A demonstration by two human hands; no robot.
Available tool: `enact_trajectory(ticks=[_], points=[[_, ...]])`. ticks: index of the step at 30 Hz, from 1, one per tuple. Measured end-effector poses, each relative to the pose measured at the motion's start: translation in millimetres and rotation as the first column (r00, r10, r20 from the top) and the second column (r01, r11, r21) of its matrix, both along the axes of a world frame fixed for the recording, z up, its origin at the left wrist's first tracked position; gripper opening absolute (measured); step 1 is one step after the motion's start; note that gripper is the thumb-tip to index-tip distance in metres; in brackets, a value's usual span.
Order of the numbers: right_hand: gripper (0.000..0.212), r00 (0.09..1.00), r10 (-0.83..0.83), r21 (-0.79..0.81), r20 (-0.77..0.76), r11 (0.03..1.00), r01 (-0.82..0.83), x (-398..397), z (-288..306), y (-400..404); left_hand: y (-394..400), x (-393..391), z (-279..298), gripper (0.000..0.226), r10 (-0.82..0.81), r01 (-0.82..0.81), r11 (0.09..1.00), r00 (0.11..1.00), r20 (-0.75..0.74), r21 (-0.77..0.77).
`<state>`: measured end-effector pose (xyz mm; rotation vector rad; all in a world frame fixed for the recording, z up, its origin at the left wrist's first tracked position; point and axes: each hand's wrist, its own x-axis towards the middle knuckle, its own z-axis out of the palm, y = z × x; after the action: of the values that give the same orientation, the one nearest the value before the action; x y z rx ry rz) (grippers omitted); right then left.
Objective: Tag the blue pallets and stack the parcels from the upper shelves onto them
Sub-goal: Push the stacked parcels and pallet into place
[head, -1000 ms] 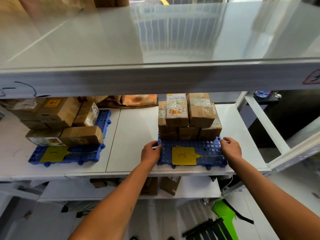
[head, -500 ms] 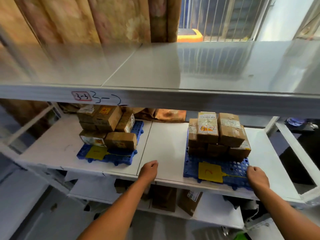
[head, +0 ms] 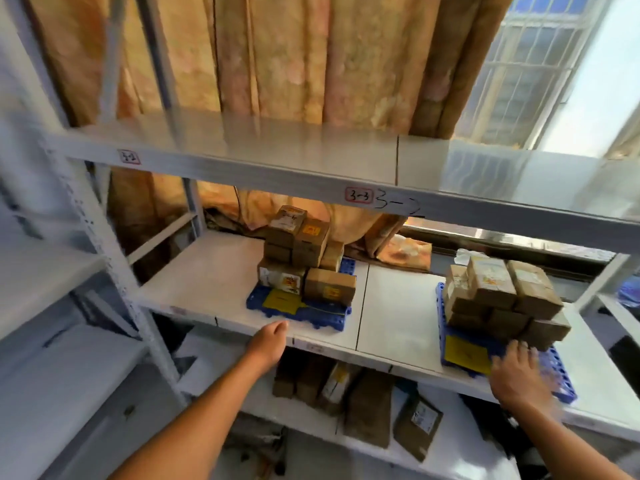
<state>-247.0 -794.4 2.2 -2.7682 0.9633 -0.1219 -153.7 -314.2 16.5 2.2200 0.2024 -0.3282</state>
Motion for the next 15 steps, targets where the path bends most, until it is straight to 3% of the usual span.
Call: enact_trajectory(ticks=[5,15], points=[[0.060,0.974,0.225,0.050,-0.038,0.974,-0.223,16,7,82,43,-7,5,0.048,-0.023,0.024,0.999,1.000,-0.015,0.042],[0.064,0.841,0.533,0.112,0.096,0.833,-0.541,124,62,232,61,54,47,0.053,-0.128,0.116,0.988,0.985,0.114,0.106]])
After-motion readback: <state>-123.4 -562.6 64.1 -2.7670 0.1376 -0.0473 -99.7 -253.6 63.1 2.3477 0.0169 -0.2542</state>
